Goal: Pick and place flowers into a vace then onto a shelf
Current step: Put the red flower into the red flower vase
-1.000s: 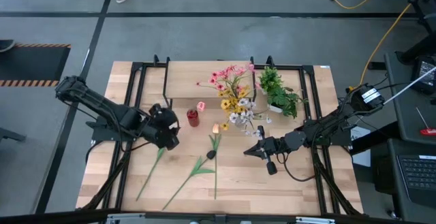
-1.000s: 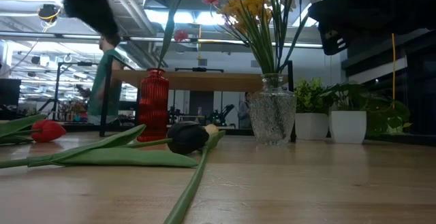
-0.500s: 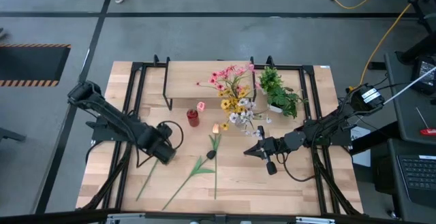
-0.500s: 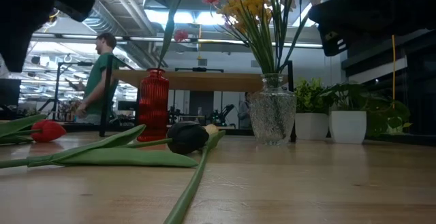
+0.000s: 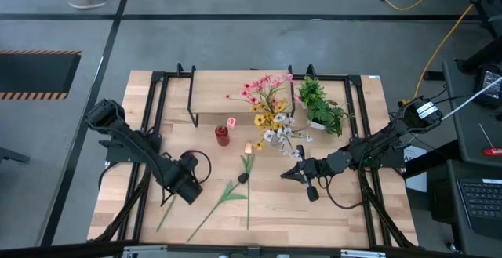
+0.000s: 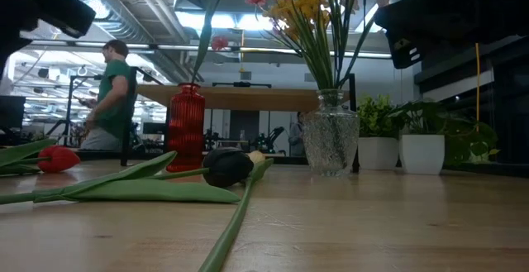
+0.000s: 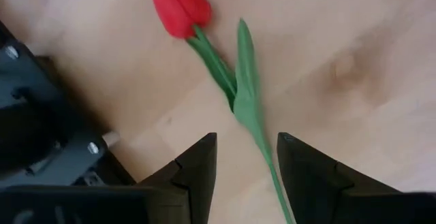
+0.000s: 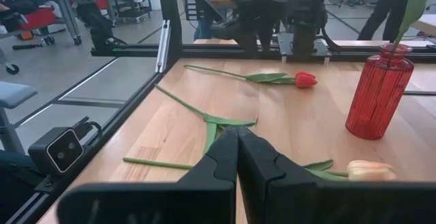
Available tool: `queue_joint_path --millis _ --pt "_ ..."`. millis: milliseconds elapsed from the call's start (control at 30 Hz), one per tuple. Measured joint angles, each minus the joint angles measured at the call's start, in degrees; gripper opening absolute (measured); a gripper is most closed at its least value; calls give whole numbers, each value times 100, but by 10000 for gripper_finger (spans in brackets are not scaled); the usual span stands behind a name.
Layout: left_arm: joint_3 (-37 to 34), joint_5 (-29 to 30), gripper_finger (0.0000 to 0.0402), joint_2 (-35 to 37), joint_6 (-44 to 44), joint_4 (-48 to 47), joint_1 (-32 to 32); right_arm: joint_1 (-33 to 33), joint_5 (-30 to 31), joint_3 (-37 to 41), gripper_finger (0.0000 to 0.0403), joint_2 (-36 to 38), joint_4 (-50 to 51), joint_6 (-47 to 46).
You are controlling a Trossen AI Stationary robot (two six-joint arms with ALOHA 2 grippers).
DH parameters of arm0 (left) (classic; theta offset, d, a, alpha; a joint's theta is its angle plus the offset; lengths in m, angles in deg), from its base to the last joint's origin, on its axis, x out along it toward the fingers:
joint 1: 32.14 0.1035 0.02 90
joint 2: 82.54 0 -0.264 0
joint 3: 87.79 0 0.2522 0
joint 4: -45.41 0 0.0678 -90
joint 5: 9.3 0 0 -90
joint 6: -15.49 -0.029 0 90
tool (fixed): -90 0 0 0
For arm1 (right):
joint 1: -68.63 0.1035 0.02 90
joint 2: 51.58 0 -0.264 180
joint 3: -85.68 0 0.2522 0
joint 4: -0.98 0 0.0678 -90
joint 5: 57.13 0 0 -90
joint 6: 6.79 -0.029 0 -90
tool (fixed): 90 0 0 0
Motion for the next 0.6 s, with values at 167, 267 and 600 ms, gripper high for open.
queue_joint_path --millis 167,267,600 --pt "-277 26 147 -6 269 532 -155 0 0 0 7 0 0 -2" --pt "-539 29 147 -5 366 824 -212 0 0 0 7 0 0 -50" --pt "-1117 17 147 -3 518 1592 -210 0 0 0 7 0 2 -125"
